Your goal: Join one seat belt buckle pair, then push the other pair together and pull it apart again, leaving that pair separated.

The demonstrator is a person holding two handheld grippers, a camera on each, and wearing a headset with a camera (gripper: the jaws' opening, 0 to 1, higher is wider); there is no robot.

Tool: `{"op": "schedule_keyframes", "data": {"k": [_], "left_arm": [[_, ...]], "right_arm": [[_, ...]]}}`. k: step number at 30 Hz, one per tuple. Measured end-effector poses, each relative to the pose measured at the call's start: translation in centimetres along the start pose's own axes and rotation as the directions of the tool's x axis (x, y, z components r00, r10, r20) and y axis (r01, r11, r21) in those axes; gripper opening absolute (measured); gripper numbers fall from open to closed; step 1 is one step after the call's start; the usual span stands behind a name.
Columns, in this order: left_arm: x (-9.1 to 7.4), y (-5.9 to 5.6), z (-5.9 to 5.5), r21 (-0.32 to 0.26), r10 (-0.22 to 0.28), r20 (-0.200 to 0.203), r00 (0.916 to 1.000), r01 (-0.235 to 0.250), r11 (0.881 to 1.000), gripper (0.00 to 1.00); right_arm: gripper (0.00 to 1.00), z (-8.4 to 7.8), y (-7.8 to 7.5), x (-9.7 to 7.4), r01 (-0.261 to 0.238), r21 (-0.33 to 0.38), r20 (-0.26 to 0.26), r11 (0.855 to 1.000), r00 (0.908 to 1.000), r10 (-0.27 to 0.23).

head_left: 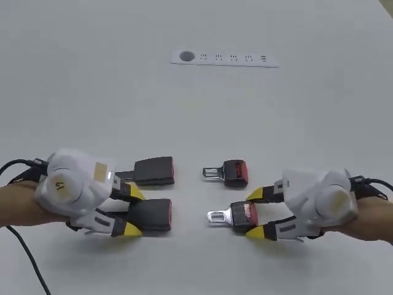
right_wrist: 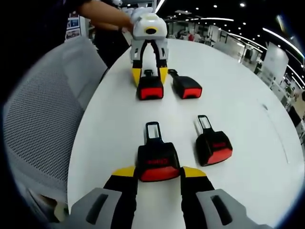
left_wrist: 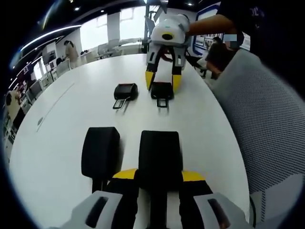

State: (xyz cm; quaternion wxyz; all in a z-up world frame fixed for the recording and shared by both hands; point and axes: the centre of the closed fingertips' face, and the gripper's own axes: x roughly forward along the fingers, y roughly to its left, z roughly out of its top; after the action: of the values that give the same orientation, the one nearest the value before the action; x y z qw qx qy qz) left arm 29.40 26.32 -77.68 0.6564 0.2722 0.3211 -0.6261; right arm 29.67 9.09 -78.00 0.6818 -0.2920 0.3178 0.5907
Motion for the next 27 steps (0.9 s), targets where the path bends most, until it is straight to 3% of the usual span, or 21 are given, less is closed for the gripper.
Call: {"op": "schedule_keyframes", "data": {"k": [27], "left_arm": [[0.1, -0.3, 0.1, -0.003, 0.003, -0.034, 0.9994, -0.003, 1.000, 0.33]], "right_arm": [[0.32, 1.0, 0.3, 0.9, -0.007, 0.005, 0.007, 1.000, 1.0000, 0.007]]}}
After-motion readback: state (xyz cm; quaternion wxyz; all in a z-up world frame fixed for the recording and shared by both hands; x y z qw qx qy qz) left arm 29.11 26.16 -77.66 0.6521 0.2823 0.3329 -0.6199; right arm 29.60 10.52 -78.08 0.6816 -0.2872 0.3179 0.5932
